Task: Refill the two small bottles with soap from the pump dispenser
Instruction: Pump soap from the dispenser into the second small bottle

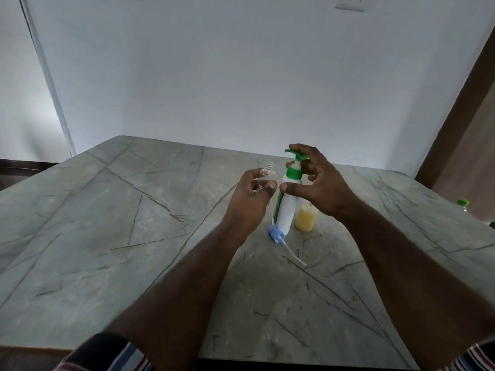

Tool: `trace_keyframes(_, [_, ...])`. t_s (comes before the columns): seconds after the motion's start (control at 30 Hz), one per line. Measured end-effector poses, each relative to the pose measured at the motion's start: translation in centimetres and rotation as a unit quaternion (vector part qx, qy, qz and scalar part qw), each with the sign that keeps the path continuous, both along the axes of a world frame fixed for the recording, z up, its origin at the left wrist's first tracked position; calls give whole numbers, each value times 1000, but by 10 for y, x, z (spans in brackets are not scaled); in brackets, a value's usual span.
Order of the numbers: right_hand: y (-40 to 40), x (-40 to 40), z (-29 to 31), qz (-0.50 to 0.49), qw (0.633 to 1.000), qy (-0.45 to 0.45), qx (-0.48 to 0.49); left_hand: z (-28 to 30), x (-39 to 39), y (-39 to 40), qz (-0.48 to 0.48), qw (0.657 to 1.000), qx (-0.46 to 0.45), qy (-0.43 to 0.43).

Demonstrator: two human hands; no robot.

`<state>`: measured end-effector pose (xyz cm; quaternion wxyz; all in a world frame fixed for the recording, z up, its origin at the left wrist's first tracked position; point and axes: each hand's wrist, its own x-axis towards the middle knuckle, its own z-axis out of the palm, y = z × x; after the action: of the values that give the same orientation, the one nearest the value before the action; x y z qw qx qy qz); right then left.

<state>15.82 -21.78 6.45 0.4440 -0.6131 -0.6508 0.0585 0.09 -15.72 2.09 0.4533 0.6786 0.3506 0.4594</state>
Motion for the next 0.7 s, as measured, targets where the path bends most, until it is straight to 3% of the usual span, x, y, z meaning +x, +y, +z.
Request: trace_keyframes(0.7, [6,0,7,-25,995,71,63,10,13,8,-37,999,10,-24])
